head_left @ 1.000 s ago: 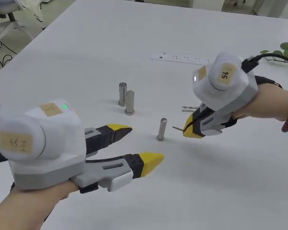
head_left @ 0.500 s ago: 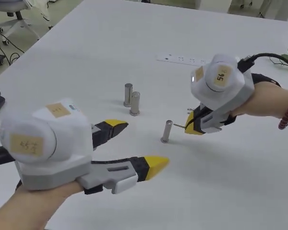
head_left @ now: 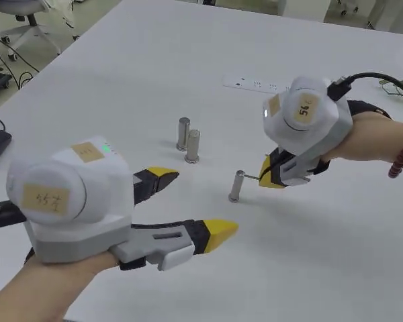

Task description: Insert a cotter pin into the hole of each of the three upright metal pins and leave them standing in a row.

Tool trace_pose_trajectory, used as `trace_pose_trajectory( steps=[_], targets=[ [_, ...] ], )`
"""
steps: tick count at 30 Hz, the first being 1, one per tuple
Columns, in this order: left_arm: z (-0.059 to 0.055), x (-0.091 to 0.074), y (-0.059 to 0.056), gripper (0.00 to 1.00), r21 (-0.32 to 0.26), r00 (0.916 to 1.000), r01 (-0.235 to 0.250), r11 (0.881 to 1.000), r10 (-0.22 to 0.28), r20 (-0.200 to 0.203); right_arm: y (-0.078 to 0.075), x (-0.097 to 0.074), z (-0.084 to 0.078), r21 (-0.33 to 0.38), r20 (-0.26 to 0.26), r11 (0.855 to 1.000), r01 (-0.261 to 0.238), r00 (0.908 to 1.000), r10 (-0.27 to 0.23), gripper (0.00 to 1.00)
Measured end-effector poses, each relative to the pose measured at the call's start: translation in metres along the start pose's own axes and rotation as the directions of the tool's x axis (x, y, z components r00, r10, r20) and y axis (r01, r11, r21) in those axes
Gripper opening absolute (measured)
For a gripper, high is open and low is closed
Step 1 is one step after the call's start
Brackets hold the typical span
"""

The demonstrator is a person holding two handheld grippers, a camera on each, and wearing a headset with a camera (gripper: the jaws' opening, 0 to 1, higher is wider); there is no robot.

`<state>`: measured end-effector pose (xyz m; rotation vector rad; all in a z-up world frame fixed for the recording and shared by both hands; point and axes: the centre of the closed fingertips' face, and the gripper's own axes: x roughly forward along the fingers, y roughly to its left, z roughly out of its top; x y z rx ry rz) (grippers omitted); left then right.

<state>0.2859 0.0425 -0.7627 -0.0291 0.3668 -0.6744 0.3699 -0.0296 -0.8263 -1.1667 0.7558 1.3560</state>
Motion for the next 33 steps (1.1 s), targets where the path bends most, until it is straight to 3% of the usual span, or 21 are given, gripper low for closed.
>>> trace_pose_trajectory(
  steps=[9,33],
  targets=[
    [-0.0016,-0.0008,0.0003,0.65,0.005,0.9999,-0.003,1.0,0.003,-0.01,0.0003,0.0007,0.0013,-0.015,-0.01,1.0,-0.007,0.9999,0.006,0.03],
    [-0.0068,0.0028,-0.0006,0.58,0.021,0.9993,0.001,1.0,0.0,-0.038,0.0014,0.0,0.0063,0.056,-0.034,0.998,-0.018,0.9992,0.019,0.03]
  ],
)
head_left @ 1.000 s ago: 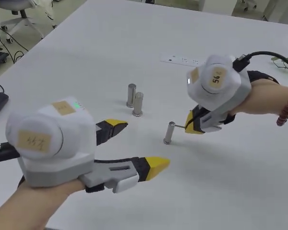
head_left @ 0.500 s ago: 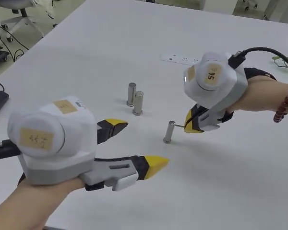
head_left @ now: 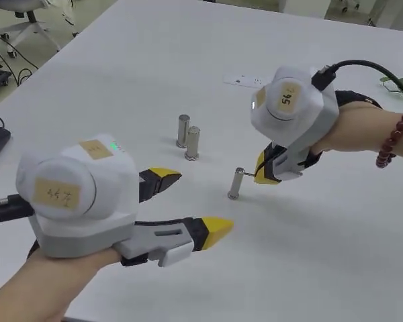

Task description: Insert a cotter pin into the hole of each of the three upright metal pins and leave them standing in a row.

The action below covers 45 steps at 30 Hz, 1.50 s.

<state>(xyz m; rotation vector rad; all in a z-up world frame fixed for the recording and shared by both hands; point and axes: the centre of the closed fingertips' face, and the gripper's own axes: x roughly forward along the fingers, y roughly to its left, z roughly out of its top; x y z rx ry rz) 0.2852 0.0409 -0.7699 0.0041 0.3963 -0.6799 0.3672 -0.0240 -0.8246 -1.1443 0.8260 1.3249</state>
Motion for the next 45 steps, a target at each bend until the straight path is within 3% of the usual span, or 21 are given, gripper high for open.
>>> trace_pose_trajectory(
  steps=[20,27,30,39,45],
  targets=[
    [0.003,-0.002,0.002,0.57,-0.001,0.9999,-0.007,1.0,0.007,0.012,-0.001,0.002,0.014,0.029,0.028,1.0,-0.004,0.9996,0.003,0.04],
    [0.002,-0.002,0.002,0.57,0.0,0.9999,-0.007,1.0,0.007,0.01,0.0,0.0,0.02,0.074,0.084,0.997,-0.01,0.9965,0.004,0.1],
    [0.002,-0.002,0.003,0.57,0.001,0.9999,-0.011,1.0,0.011,0.008,0.002,-0.003,0.019,0.095,0.103,0.995,-0.023,0.9946,0.013,0.1],
    [0.002,-0.003,0.004,0.57,0.004,0.9998,-0.017,1.0,0.017,0.007,0.003,-0.004,0.005,0.097,0.088,0.995,-0.016,0.9961,0.007,0.1],
    [0.001,-0.003,0.004,0.57,0.013,0.9997,-0.025,1.0,0.025,0.002,0.003,-0.002,0.008,0.083,0.111,0.996,-0.015,0.9938,0.006,0.06]
  ],
)
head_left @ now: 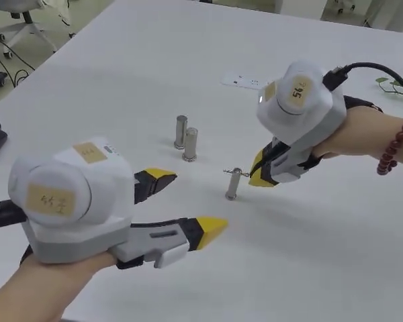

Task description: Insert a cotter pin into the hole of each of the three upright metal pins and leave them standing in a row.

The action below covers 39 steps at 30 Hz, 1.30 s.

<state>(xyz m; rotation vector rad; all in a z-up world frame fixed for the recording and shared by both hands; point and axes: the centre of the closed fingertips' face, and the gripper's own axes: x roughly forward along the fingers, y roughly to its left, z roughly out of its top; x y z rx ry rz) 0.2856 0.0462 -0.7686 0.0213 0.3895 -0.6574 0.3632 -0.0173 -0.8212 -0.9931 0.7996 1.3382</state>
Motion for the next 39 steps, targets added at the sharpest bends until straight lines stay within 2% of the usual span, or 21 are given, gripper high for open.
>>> trace_pose_trajectory(
  steps=[7,14,18,21,27,31,39],
  targets=[
    [0.0,-0.001,0.0,0.57,-0.002,1.0,-0.001,1.0,0.001,0.002,0.002,0.001,0.006,-0.016,0.011,1.0,0.005,0.9999,-0.005,0.03],
    [0.001,-0.001,0.002,0.57,-0.005,1.0,-0.006,1.0,0.006,0.008,-0.002,0.003,0.006,-0.023,0.005,1.0,0.013,0.9999,-0.013,0.03],
    [0.001,-0.001,0.001,0.57,-0.003,1.0,-0.004,1.0,0.004,0.006,0.0,0.002,0.007,-0.004,0.017,1.0,0.007,0.9998,-0.007,0.08],
    [0.001,-0.001,0.001,0.57,-0.003,1.0,-0.004,1.0,0.004,0.006,0.002,0.0,0.009,0.009,0.039,1.0,0.007,0.9992,-0.008,0.12],
    [0.002,-0.001,0.002,0.57,0.0,0.9999,-0.01,1.0,0.01,0.011,0.003,0.002,0.022,0.062,0.137,0.998,0.005,0.9904,-0.014,0.16],
    [0.002,-0.002,0.003,0.57,0.003,0.9998,-0.017,1.0,0.017,0.01,0.003,0.005,0.025,0.091,0.158,0.996,0.005,0.9873,-0.019,0.15],
    [0.002,-0.002,0.005,0.57,-0.002,0.9997,-0.019,1.0,0.019,0.012,0.0,0.012,0.021,0.096,0.156,0.995,0.021,0.9871,-0.036,0.14]
  ],
)
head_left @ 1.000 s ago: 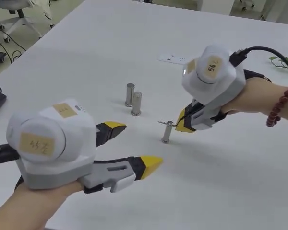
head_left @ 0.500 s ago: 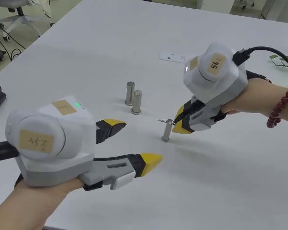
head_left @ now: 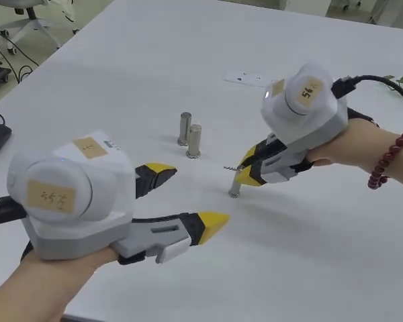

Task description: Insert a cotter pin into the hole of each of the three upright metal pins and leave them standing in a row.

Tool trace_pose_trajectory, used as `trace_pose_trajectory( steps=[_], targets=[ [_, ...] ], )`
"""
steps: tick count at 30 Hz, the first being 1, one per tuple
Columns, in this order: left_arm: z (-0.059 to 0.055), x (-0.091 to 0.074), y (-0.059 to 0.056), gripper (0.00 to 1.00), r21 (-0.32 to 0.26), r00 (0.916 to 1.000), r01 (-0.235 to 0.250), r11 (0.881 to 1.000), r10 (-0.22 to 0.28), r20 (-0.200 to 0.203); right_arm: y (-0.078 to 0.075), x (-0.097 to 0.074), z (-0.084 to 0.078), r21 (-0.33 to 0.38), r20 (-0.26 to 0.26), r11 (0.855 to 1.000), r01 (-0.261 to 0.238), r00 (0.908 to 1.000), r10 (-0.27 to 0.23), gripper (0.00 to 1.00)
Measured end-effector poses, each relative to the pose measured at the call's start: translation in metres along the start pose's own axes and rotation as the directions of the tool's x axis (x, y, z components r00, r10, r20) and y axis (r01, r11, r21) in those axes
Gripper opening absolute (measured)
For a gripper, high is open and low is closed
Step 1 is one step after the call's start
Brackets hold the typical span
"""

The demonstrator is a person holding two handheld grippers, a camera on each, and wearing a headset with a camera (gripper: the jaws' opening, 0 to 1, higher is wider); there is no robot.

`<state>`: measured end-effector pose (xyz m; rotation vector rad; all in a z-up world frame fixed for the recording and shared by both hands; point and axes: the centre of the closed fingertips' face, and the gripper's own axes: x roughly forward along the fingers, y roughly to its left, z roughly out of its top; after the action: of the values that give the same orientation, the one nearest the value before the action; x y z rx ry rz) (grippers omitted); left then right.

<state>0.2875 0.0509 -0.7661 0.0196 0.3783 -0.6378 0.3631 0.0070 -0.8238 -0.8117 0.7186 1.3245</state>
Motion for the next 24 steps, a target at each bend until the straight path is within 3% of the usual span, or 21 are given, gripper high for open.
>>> trace_pose_trajectory(
  steps=[16,24],
  targets=[
    [0.0,-0.001,0.001,0.57,-0.004,1.0,-0.004,1.0,0.004,0.003,0.0,0.004,0.005,0.069,0.059,0.998,-0.005,0.9983,0.001,0.1],
    [0.002,-0.002,0.002,0.57,0.01,0.9999,-0.011,1.0,0.011,0.007,-0.004,0.009,0.021,0.064,0.063,0.998,-0.014,0.998,0.01,0.1]
  ],
)
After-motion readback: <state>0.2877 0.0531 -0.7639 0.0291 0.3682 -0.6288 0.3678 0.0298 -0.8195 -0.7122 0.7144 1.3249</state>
